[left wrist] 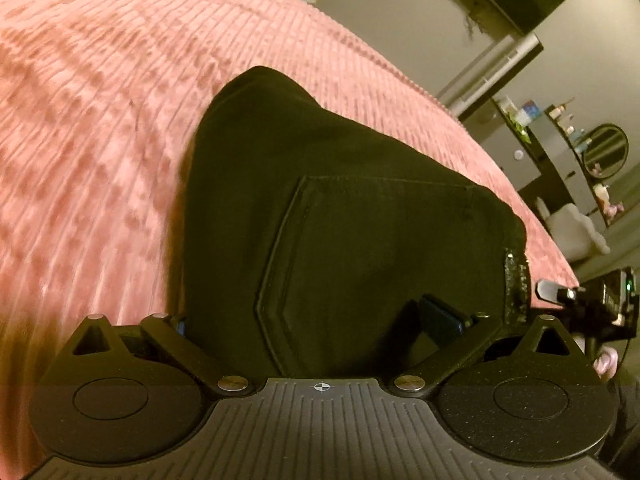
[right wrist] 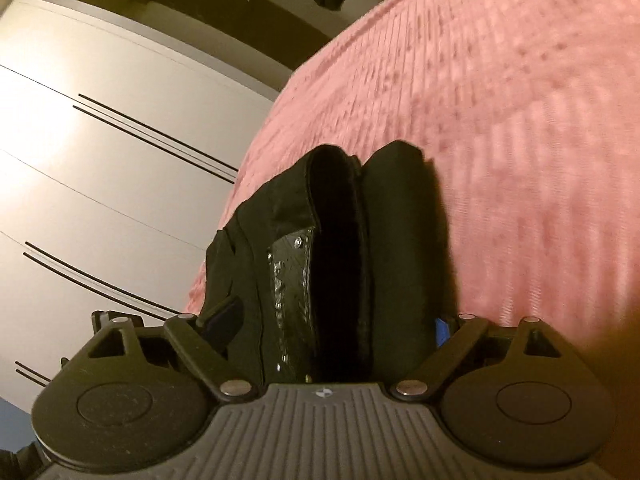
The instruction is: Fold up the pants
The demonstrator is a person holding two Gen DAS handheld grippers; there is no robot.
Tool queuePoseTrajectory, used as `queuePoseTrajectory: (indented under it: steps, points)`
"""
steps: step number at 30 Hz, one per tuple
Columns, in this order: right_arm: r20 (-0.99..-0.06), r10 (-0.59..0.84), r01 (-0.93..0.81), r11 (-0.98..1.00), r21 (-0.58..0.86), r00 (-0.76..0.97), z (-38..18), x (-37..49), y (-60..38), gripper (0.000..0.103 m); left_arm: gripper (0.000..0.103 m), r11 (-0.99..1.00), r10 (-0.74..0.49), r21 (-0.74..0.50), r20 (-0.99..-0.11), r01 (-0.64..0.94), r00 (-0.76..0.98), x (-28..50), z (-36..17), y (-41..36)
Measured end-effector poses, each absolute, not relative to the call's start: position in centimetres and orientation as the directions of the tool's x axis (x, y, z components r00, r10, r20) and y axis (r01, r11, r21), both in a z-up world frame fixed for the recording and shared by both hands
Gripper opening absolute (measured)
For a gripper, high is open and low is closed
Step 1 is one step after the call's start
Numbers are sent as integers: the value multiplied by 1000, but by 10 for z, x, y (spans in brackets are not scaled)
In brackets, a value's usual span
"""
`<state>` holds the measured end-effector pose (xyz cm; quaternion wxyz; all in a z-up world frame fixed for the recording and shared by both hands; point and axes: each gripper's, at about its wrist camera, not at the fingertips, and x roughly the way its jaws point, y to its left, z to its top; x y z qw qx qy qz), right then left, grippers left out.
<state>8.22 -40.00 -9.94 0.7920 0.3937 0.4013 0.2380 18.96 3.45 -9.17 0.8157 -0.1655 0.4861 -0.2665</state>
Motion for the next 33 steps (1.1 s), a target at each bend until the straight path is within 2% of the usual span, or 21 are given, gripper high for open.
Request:
queuePoseTrajectory:
  steps: [3,5,8,11,15,20,21,25,28,30,31,33]
  points:
    - [-484,675,-67,618,784,557,-95,93,-384,90,103,793,-602,-573,-687,206,408,197,-95,35]
    - [-522,650,-69,660,748,552,-88,95,-372,87,103,776,-611,-612,-672,150,418,200,-96,39]
    - [-561,619,-61,699,712,549,-80,93,-363,78,99,812,-577,-550,-708,194,407,198,-87,27]
    - [-562,610,-52,702,711,558,-71,94,-358,70,96,813,-580,-527,-703,247,412,194,-74,20]
    - [-586,584,-77,742,665,562,-52,95,-345,67,95,791,-608,-558,-665,252,434,192,-54,24]
    - [-538,603,-140,732,667,589,-24,106,-339,46,92,775,-623,-564,-609,284,490,194,-28,30]
    - [-536,598,-158,742,652,596,-19,110,-335,45,92,781,-615,-558,-607,281,504,197,-24,31]
    - [-528,585,-205,766,610,616,3,135,-315,43,90,805,-573,-537,-595,252,563,209,-11,42]
    - [-488,580,-203,754,625,652,13,154,-310,44,89,812,-545,-543,-576,214,609,215,-2,56]
    - [-466,551,-164,749,642,692,15,164,-311,56,90,848,-483,-499,-590,178,647,220,1,62]
    - [-478,512,-130,767,628,714,15,169,-310,66,90,866,-444,-478,-603,146,663,220,1,65]
    - [-518,431,-61,809,585,739,11,169,-311,67,94,909,-335,-412,-648,54,685,220,-3,72]
